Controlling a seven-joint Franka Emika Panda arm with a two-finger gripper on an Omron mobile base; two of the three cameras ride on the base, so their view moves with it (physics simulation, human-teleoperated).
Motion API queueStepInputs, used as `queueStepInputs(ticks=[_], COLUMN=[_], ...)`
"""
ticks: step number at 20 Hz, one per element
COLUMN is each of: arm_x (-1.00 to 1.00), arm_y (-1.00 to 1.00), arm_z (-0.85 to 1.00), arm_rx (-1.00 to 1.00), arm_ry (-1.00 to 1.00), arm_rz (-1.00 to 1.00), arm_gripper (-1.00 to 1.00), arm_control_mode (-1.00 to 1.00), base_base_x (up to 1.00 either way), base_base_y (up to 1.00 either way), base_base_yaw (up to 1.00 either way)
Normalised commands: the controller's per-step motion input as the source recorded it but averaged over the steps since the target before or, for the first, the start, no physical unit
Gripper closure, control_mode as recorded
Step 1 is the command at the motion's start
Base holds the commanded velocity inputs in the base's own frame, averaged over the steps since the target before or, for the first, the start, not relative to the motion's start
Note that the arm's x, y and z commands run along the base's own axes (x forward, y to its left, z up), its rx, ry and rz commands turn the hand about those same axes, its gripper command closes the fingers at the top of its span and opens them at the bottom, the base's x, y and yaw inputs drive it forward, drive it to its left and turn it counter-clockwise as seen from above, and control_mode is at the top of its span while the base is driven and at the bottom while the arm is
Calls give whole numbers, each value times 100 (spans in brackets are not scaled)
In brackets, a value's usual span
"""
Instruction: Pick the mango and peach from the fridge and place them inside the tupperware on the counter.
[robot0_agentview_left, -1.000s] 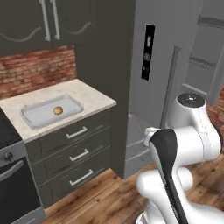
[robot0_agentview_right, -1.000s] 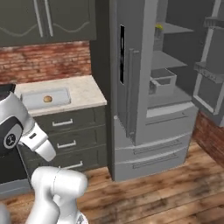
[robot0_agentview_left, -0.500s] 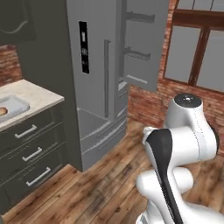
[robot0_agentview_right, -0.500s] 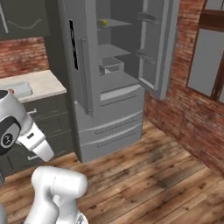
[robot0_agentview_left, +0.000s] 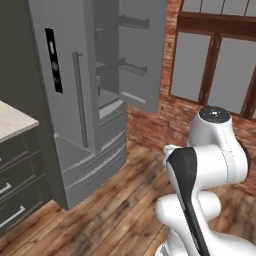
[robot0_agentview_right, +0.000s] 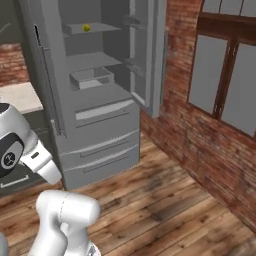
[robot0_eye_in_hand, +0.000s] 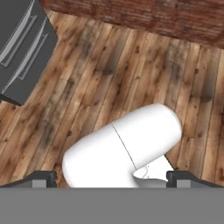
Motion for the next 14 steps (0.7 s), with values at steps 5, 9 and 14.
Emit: queueStepInputs(ticks=[5,9,14], arm_x=[0,0,0], arm_y=[0,0,0], arm_z=[0,0,0], arm_rx=[0,0,0], arm_ry=[0,0,0], arm_rz=[0,0,0], arm_gripper=[-100,-100,-100], arm_control_mode=[100,100,100], base_base_x=[65,69,84], base_base_y=[-61,-62,-53], base_base_yaw=[28,39,53])
